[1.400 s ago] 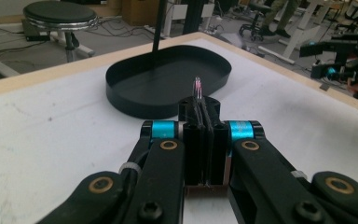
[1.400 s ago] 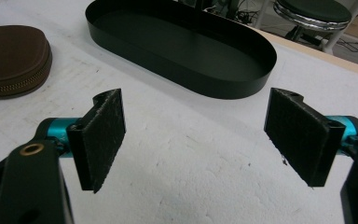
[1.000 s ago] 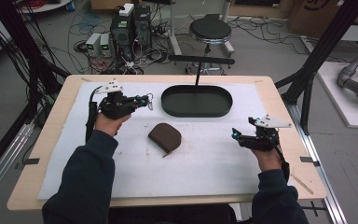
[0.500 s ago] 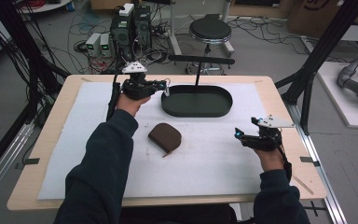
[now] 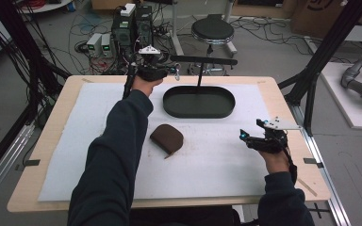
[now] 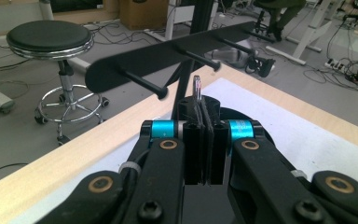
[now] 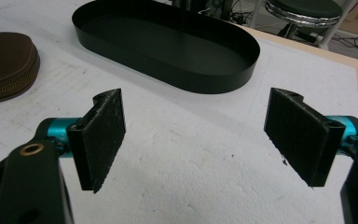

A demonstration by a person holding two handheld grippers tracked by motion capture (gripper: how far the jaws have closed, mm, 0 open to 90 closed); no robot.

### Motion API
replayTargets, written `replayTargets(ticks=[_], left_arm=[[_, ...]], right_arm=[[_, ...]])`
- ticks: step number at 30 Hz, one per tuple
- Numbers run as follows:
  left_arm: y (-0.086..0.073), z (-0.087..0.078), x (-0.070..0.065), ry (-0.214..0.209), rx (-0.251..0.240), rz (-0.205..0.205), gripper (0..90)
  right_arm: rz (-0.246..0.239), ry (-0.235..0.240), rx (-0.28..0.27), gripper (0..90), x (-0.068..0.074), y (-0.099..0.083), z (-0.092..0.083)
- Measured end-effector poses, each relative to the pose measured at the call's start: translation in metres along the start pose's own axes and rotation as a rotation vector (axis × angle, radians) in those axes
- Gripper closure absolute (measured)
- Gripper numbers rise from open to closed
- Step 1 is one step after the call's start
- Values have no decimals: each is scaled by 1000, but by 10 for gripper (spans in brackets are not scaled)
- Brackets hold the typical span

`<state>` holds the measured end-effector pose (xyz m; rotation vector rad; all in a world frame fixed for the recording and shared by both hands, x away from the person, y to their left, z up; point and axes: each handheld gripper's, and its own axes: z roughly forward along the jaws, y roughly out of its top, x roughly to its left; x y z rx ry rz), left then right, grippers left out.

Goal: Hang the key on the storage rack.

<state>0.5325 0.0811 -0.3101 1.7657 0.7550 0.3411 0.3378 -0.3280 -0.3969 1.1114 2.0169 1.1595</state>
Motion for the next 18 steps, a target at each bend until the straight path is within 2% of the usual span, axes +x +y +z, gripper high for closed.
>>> replayTargets(ticks=[6, 11, 18], left_arm=[[-3, 8, 9, 26, 16, -27, 880], [-4, 12, 15, 47, 7, -52, 879], [0, 23, 17, 120, 29, -53, 877]], right_arm=[[-2, 7, -3, 208, 0, 0, 0], [-5, 8, 0, 208, 1, -1, 0], [1, 7, 3, 208, 0, -2, 1]])
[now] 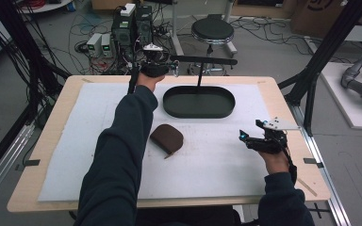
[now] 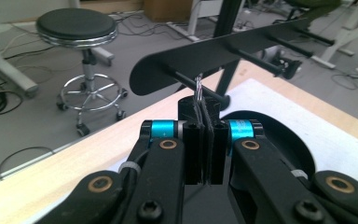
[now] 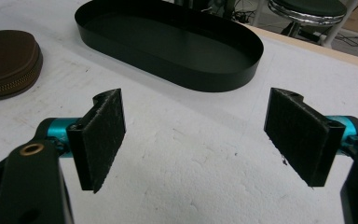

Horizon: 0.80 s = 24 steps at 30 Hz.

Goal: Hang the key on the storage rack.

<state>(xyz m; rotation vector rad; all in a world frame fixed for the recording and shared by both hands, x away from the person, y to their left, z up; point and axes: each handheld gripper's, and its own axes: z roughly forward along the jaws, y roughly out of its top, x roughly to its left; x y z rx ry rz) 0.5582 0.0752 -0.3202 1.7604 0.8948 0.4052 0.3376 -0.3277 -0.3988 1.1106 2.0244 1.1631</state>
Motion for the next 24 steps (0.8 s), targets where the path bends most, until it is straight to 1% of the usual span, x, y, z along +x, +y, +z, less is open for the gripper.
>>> replayTargets(ticks=[2, 3, 5, 6, 8, 10, 11, 13, 14, 15, 16, 17, 19, 22, 24], left_arm=[[-1, 3, 1, 21, -6, -18, 868], [-2, 4, 1, 28, -1, -24, 863], [-6, 5, 1, 43, 17, -22, 837], [-8, 4, 1, 52, 22, -21, 788], [-13, 1, 2, 62, 21, -38, 675], [-20, -6, 4, 64, 26, -50, 622], [-22, -9, 5, 64, 27, -50, 571], [-31, -20, 5, 60, 11, -75, 484], [-34, -25, 5, 60, 4, -78, 439], [-39, -32, 4, 51, -15, -86, 395], [-43, -39, 3, 43, -25, -94, 349], [-47, -45, 1, 49, -34, -95, 307], [-54, -58, -2, 59, -40, -81, 206], [-63, -76, -6, 43, -56, -64, 195], [-70, -89, -8, 43, -70, -51, 195]], right_arm=[[-1, 0, 1, 208, 0, 0, 0], [-1, 0, 0, 208, 0, 0, 0], [-1, 0, 0, 208, 0, -1, 1], [0, 1, 0, 208, 0, 0, 0], [3, 2, 3, 207, 0, 0, 1], [-1, 3, 6, 208, 1, 0, 1], [-4, 5, 7, 208, 1, 0, 2], [-7, 7, 9, 208, 3, 0, 2], [-12, 8, 9, 208, 3, 0, 3], [-14, 9, 7, 208, 4, 0, 3], [-12, 8, 9, 207, 4, 0, 3], [-12, 11, 9, 207, 5, 0, 3], [-14, 12, 10, 208, 6, 1, 4], [-21, 12, 17, 208, 8, 1, 5], [-28, 11, 17, 208, 9, 1, 5]])
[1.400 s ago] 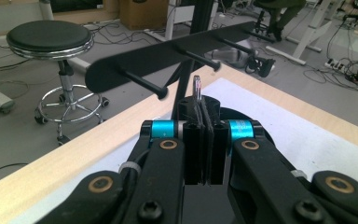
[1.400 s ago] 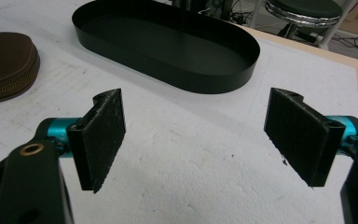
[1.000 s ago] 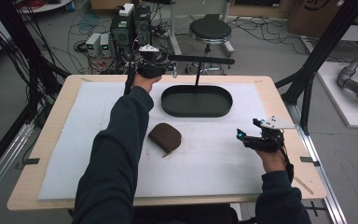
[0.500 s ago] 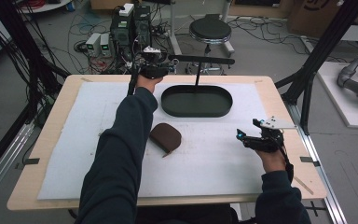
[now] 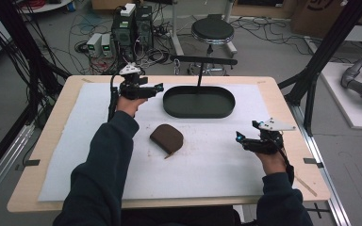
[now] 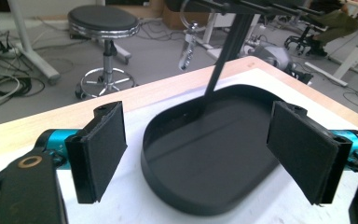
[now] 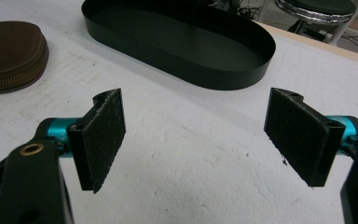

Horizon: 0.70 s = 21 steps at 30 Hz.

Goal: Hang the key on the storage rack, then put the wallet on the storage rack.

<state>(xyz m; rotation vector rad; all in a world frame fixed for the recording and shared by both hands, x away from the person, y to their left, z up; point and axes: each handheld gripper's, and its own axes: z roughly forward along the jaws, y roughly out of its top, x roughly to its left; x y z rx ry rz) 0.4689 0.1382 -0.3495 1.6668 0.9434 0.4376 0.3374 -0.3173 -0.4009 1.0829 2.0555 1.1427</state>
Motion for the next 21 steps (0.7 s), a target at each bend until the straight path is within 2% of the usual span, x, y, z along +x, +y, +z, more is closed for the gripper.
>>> replayTargets(ticks=[7, 12, 14, 17, 21], left_arm=[[-18, -42, -6, -1, -15, 55, 199], [-31, -67, -8, 13, -50, 74, 198], [-39, -76, -8, 20, -49, 83, 198], [-51, -84, -6, 5, -39, 90, 200], [-69, -98, -4, 21, -38, 78, 200]], right_arm=[[-7, 3, 0, 208, 7, 2, 0], [-10, 17, -2, 208, 10, 3, 1], [-3, 23, -2, 208, 12, 4, 2], [-7, 27, -8, 208, 14, 5, 3], [-12, 36, -4, 207, 17, 6, 5]])
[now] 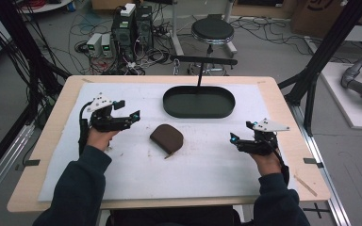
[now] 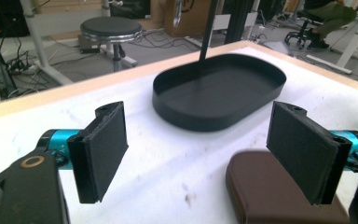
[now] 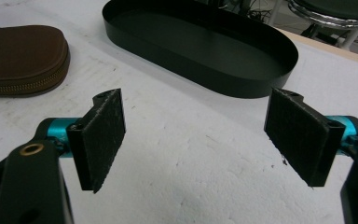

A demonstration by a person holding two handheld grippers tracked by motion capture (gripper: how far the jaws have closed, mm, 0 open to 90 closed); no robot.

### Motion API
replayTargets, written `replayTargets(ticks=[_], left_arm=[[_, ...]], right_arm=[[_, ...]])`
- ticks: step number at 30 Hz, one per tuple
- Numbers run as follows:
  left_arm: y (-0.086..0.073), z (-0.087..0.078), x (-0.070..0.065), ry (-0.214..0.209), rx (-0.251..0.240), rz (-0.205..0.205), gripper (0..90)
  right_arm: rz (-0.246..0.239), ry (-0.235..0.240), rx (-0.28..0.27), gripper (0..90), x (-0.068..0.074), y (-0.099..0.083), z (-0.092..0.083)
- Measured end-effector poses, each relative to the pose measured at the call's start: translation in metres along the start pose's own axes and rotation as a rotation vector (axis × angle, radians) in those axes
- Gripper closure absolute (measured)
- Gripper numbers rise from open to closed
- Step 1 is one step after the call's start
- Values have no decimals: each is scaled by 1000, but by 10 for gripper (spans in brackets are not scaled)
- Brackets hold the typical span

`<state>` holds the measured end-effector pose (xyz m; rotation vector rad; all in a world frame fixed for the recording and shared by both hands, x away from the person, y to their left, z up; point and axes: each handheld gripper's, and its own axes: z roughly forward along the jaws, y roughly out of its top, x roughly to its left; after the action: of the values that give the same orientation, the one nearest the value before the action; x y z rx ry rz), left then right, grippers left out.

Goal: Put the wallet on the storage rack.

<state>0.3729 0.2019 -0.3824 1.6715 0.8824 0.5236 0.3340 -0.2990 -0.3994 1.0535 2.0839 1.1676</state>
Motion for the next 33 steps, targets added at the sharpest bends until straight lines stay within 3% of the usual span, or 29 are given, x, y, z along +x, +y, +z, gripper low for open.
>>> replayTargets(ticks=[13, 22, 29, 33], left_arm=[[-29, -47, 5, 81, -12, -1, 196], [-49, -65, 20, 135, -19, -16, 200], [-54, -78, 32, 182, -44, -37, 200], [-60, -78, 35, 186, -38, -49, 200]], right_arm=[[-66, 62, 2, 207, 28, 8, 13], [-129, 129, 43, 207, 60, 19, 43], [-191, 197, 62, 207, 97, 34, 76], [-232, 232, 67, 207, 125, 45, 97]])
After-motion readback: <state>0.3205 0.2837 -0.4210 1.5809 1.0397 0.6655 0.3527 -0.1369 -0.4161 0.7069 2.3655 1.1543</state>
